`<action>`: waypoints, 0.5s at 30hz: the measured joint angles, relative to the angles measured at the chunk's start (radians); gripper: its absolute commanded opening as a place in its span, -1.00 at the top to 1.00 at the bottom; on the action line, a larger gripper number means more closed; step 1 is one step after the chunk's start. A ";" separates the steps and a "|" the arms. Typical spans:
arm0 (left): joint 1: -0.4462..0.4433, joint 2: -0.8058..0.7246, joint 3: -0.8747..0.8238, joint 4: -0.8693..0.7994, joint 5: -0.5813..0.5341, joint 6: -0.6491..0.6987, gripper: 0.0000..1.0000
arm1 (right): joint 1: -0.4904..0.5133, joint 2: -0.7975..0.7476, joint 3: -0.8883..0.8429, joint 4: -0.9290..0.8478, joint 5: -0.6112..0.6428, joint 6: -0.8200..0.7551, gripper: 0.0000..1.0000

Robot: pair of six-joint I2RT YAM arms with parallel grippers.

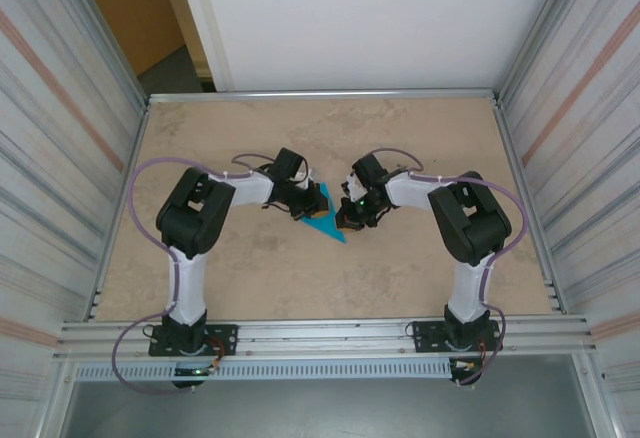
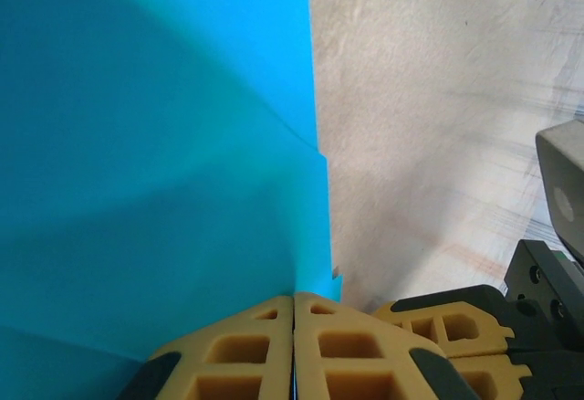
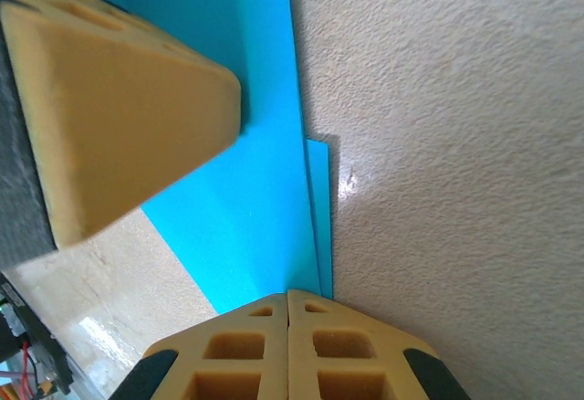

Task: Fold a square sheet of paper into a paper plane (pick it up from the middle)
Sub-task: Fourth fold the wing at the center of the table.

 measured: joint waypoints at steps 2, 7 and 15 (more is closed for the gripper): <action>0.011 0.000 0.000 0.000 0.000 0.001 0.84 | 0.002 0.001 0.003 -0.005 0.005 -0.006 0.90; 0.042 0.003 0.000 0.000 0.005 0.009 0.84 | 0.005 0.001 0.004 -0.008 0.014 -0.008 0.90; 0.124 0.035 0.049 -0.044 0.035 0.055 0.84 | 0.005 0.001 0.004 -0.010 0.018 -0.008 0.91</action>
